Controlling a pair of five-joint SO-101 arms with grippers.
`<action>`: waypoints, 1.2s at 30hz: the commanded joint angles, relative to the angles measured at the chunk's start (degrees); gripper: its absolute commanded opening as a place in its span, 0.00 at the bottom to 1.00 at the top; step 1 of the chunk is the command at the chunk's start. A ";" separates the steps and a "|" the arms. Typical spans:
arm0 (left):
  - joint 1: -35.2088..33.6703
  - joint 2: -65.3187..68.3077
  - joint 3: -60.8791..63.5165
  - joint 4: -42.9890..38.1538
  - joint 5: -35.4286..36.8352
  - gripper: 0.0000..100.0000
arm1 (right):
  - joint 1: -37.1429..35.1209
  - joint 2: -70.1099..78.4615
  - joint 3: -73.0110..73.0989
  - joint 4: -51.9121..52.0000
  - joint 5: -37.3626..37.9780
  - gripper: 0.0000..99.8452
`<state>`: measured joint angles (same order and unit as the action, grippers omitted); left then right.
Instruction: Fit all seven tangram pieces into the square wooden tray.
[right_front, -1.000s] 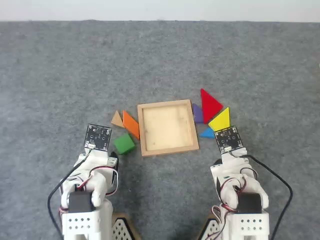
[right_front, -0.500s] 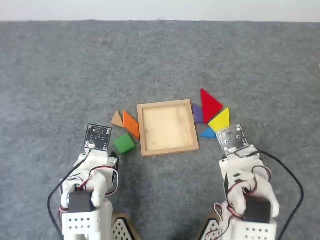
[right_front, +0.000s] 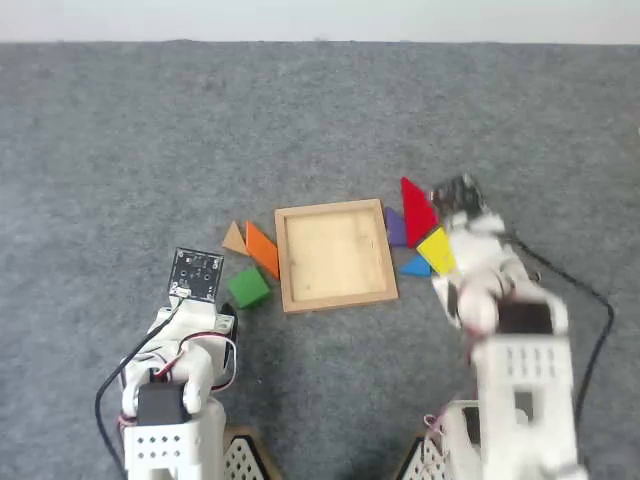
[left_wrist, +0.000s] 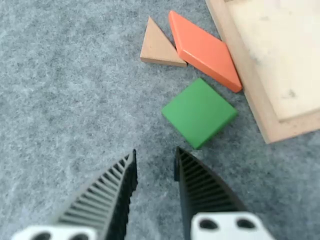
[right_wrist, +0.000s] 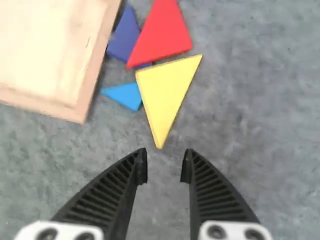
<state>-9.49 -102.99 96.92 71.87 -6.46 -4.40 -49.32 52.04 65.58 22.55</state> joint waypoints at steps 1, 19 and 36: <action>-0.44 -1.05 -0.48 0.35 0.88 0.12 | -3.56 17.01 -10.29 -3.38 -5.71 0.13; -0.44 -1.05 -0.48 0.35 0.88 0.12 | -5.23 46.55 -18.37 -19.82 -15.12 0.37; -0.44 -1.05 -0.48 0.35 0.88 0.12 | -4.35 62.11 -32.00 -14.55 -18.55 0.37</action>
<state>-9.49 -102.99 96.92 71.87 -6.46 -9.41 11.60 25.76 48.70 6.11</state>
